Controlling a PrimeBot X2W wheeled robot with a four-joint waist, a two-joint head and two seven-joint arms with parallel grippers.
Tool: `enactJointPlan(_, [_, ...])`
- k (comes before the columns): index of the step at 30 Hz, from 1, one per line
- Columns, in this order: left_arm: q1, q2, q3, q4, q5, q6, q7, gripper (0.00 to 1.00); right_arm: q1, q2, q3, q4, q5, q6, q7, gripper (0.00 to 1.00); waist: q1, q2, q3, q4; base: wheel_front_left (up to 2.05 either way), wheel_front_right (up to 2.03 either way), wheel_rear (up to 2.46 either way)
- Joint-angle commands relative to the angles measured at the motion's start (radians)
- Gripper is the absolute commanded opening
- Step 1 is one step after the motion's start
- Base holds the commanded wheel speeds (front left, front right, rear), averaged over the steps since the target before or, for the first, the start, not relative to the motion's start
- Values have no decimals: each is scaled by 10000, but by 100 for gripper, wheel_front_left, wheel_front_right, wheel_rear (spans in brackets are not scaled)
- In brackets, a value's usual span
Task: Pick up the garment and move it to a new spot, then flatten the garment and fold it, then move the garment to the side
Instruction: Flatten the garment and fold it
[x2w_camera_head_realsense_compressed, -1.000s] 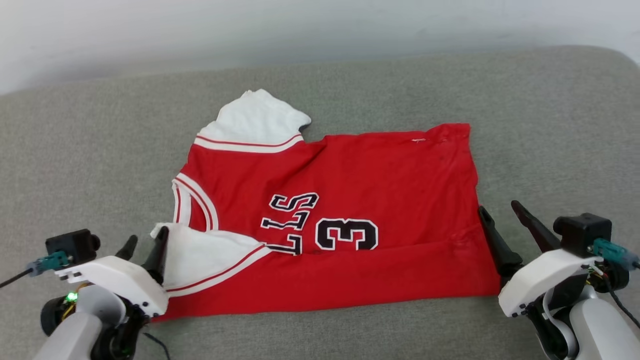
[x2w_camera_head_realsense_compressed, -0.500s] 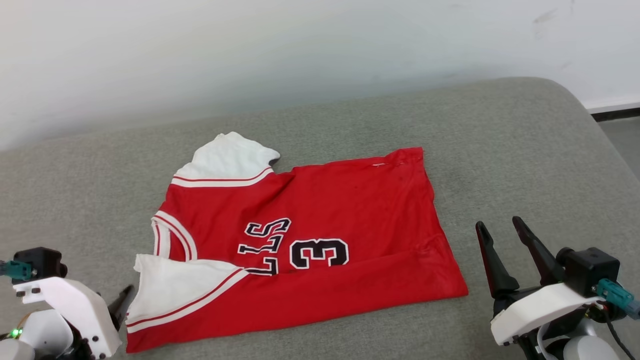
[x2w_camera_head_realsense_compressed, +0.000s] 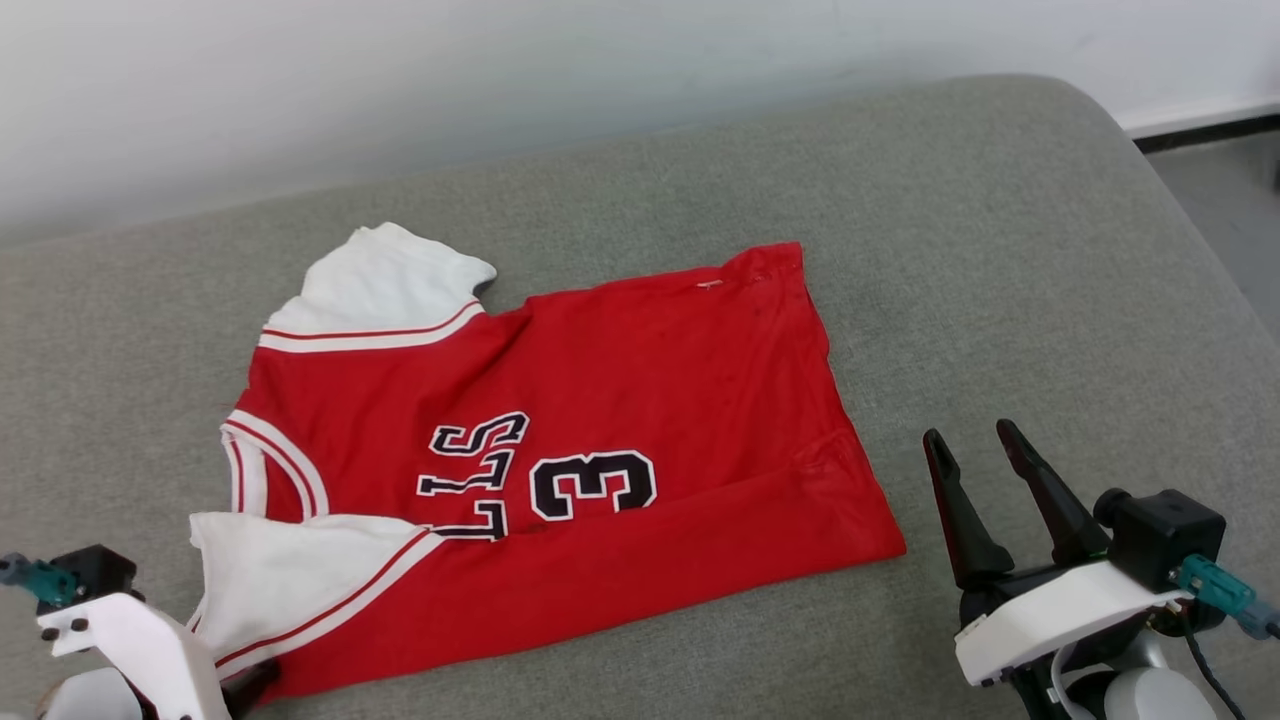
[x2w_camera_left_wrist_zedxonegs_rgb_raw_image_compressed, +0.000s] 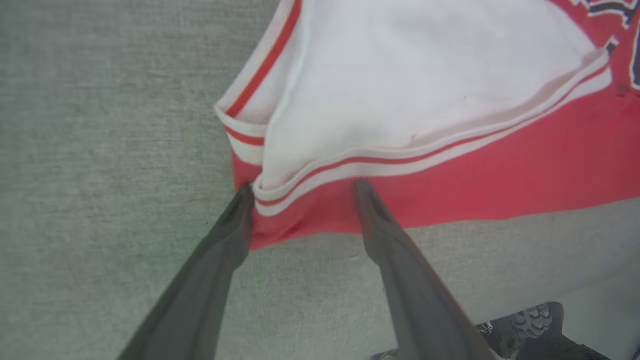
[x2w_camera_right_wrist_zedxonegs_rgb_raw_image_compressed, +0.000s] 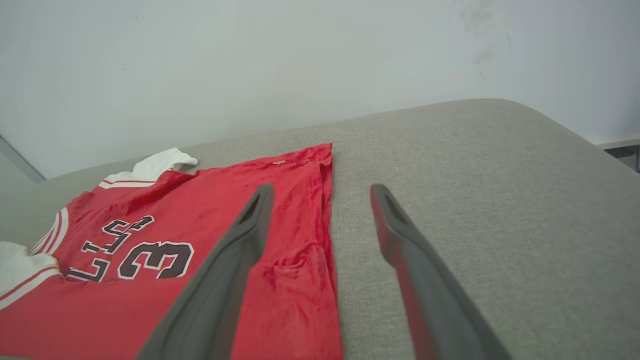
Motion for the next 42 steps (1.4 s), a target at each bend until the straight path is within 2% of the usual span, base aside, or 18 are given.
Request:
enactJointPlan(1, [122,-70,-36,59,-59,-47,65,100,-159,71,-13,-3,88,-7,-44,100,0,-1,143,-116,0,0,0])
enactJointPlan(2, [185,-102,-112,156,-123,-80,177,100,-193,87,-18,10,136,-6,-68,100,0,-1,193,-146,0,0,0])
enactJointPlan(3, [228,-170,-212,215,-178,-141,291,89,-196,91,-25,36,134,-7,-75,100,0,-1,232,-169,0,0,0])
enactJointPlan(4, [233,-297,-269,258,-287,-199,348,47,-197,92,-44,74,157,-7,-62,100,0,-1,263,-181,0,0,0])
enactJointPlan(5, [229,-431,-322,293,-362,-272,400,30,-218,91,-70,92,184,-7,-69,100,0,-1,284,-185,0,0,0])
enactJointPlan(6, [230,-500,-420,334,-401,-328,484,4,-234,86,-90,102,185,-7,-76,100,0,-1,296,-182,0,0,0])
enactJointPlan(7, [213,-589,-474,361,-437,-402,505,0,-246,78,-123,98,207,-7,-99,100,0,-1,307,-172,0,0,0])
enactJointPlan(13, [52,-787,-405,591,-296,-691,1,0,-109,-23,-216,215,540,-7,288,100,0,-1,59,-53,0,0,0])
enactJointPlan(16, [-103,-817,-234,462,-141,-816,-401,0,16,-164,-291,249,880,-7,906,100,0,-1,-111,57,0,0,0])
enactJointPlan(25, [-418,-751,-144,-464,520,-660,-1126,0,-277,-1019,-572,260,1668,-6,4060,100,0,-1,-176,486,0,0,0])
enactJointPlan(34, [-977,-810,-284,-1409,974,-500,-1194,0,-1096,-1530,-78,818,2081,-6,7096,100,0,-1,622,958,0,0,0])
enactJointPlan(42, [-1418,-954,-449,-1540,1222,-556,-1219,0,-2044,-1307,647,1970,2261,-4,7646,100,0,-1,1202,1188,0,0,0])
